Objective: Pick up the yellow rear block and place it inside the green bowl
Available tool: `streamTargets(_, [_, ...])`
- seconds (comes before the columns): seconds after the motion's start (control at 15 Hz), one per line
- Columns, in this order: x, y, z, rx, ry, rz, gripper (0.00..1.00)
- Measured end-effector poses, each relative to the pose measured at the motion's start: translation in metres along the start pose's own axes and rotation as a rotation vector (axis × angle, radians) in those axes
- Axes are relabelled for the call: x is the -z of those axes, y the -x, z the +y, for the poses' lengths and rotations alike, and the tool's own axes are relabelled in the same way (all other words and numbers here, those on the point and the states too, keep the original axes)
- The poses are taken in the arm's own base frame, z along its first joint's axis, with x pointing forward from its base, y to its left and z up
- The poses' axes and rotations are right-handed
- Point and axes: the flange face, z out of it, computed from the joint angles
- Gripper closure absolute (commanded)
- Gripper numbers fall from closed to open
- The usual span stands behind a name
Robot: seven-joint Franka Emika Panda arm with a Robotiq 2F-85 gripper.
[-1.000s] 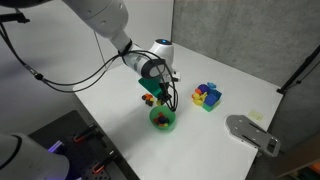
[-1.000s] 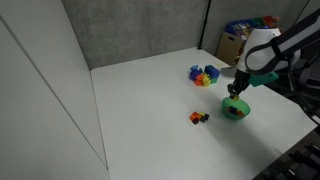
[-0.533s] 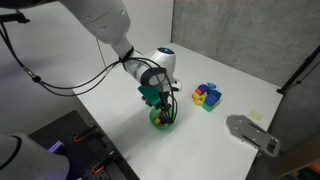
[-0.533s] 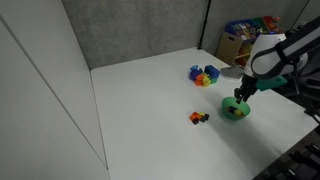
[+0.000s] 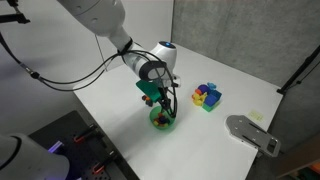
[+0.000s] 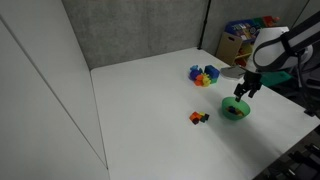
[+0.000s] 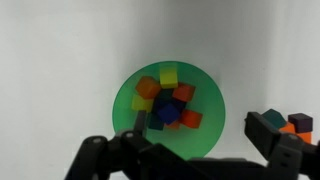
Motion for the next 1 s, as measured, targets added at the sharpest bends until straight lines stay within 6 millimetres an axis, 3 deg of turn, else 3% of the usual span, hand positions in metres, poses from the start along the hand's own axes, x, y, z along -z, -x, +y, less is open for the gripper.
streamTargets(0.47, [0.089, 0.030, -0.004, 0.047, -0.028, -0.069, 0.00])
streamTargets(1.0, [0.230, 0.085, 0.001, 0.071, 0.005, 0.027, 0.00])
